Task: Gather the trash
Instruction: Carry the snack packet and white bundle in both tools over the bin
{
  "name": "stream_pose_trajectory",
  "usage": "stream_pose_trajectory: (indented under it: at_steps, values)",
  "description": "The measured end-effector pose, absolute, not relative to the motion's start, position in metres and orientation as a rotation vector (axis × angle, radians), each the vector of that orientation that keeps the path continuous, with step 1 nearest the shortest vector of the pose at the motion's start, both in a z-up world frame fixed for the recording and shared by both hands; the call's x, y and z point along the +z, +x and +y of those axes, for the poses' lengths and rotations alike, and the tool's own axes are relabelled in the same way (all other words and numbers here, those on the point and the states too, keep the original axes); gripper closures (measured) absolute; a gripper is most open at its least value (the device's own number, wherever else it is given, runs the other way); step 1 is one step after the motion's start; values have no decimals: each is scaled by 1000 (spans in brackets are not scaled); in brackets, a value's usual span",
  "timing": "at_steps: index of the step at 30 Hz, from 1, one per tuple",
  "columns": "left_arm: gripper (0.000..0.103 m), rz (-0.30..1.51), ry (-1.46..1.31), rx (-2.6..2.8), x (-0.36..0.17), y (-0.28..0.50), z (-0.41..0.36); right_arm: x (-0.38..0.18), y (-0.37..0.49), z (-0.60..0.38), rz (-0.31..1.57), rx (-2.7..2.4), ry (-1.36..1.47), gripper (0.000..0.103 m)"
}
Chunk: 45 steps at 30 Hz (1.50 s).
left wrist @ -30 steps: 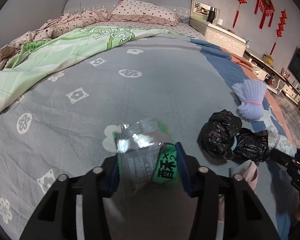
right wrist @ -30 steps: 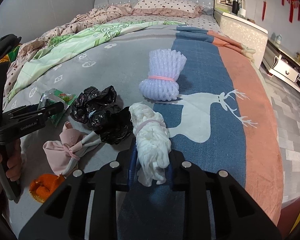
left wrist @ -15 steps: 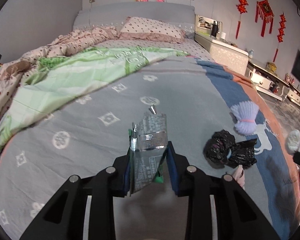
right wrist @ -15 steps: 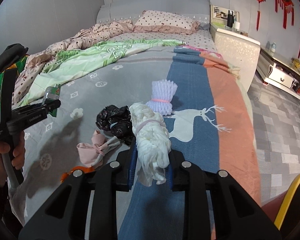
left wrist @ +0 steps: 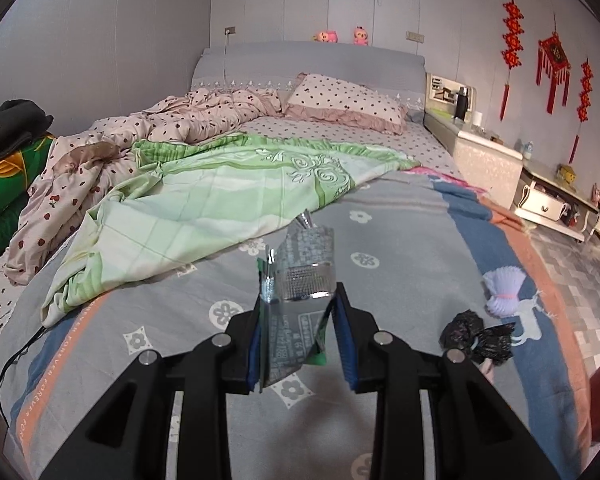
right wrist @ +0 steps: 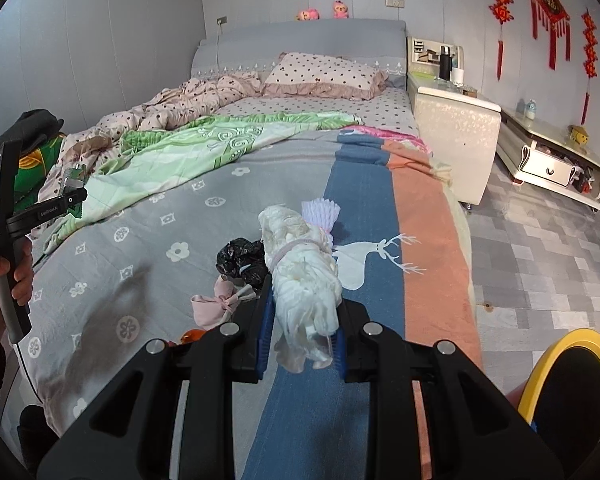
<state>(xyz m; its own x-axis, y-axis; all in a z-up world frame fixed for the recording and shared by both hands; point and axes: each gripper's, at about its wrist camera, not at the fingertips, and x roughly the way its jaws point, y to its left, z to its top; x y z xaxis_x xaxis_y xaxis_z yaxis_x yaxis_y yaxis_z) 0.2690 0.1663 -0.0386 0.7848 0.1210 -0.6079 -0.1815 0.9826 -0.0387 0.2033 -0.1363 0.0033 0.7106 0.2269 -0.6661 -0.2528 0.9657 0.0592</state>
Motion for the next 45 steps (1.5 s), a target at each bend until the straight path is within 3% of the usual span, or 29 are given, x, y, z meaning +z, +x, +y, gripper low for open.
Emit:
stream_pose_trajectory:
  at_steps: [8, 21, 36, 45]
  values:
    - [74, 561, -94, 68, 20, 245, 118, 61, 166, -158, 623, 242, -24, 80]
    - [74, 475, -29, -192, 88, 215, -28, 128, 115, -237, 519, 143, 14, 80]
    - [74, 469, 20, -451, 106, 206, -182, 174, 73, -384, 438, -66, 100, 79]
    - [74, 510, 13, -563, 90, 214, -246, 178, 60, -452, 431, -169, 134, 79]
